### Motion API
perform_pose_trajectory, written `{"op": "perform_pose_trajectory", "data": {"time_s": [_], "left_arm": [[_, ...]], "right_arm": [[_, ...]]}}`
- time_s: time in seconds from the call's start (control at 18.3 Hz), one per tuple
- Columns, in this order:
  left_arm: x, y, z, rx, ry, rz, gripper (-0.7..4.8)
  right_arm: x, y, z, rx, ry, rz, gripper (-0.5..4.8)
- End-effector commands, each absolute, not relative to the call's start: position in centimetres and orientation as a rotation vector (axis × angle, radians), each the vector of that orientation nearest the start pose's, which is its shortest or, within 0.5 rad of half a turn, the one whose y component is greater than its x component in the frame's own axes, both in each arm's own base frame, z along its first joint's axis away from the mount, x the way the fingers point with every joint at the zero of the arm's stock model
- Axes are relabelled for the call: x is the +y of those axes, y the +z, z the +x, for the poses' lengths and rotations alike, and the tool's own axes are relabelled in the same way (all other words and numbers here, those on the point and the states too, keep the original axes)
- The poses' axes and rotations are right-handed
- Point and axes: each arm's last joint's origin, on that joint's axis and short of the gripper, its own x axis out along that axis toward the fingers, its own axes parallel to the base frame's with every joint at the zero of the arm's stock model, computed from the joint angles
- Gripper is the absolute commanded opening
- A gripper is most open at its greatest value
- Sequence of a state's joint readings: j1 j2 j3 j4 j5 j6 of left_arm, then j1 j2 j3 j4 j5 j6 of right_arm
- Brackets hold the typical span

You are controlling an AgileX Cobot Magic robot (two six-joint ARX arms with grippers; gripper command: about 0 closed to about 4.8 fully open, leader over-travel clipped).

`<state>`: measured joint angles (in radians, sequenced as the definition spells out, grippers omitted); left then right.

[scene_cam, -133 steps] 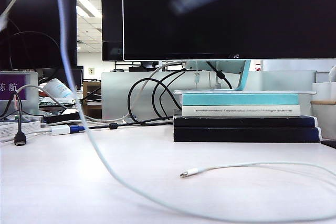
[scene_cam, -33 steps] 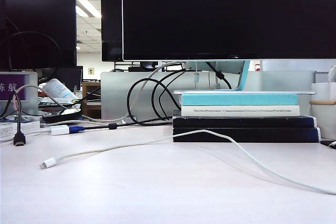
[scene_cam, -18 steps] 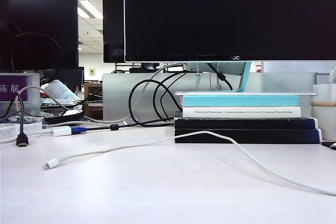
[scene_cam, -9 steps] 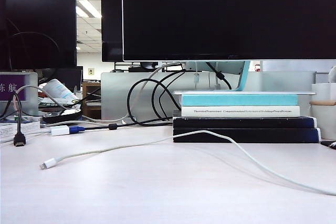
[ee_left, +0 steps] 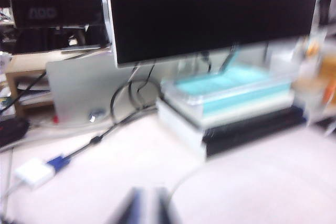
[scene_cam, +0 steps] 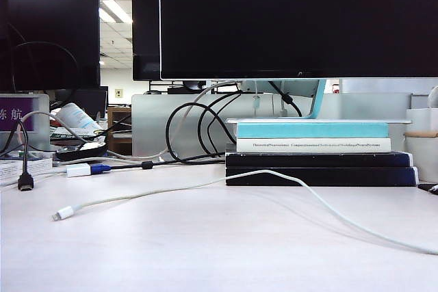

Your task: Unfold the white charging cable into a straight cable.

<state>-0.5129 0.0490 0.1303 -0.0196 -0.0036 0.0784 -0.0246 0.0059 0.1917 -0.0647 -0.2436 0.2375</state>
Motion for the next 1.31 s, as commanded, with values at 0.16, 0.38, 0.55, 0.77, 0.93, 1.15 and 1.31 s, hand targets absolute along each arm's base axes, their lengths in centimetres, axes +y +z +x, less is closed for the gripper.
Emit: {"op": "perform_pose_trajectory", "data": {"time_s": [0.16, 0.38, 0.55, 0.77, 0.93, 1.15, 1.31], "left_arm": [[-4.4, 18.6, 8.3, 0.017, -0.435, 0.114, -0.05], [-4.3, 18.5, 8.4, 0.027, -0.398, 0.091, -0.05], [-4.3, 18.5, 8.4, 0.032, -0.4, 0.092, -0.05], [-4.3, 18.5, 8.4, 0.033, -0.399, 0.092, -0.05], [-4.3, 18.5, 8.4, 0.032, -0.402, 0.092, -0.05], [-4.2, 18.3, 8.3, 0.022, -0.408, 0.088, -0.05], [-2.5, 18.8, 8.8, -0.031, -0.258, 0.074, -0.05]], "right_arm": [[0.4, 17.5, 9.4, 0.038, 0.196, 0.339, -0.06], [0.4, 15.4, 9.7, 0.143, 0.176, 0.322, -0.05], [0.5, 15.5, 9.6, 0.143, 0.225, 0.345, -0.03], [0.5, 15.6, 9.6, 0.136, 0.22, 0.353, 0.0], [0.5, 15.6, 9.6, 0.136, 0.22, 0.353, 0.0], [0.5, 15.3, 9.6, 0.166, 0.2, 0.356, 0.0], [0.5, 15.3, 9.6, 0.161, 0.201, 0.356, 0.0]]}}
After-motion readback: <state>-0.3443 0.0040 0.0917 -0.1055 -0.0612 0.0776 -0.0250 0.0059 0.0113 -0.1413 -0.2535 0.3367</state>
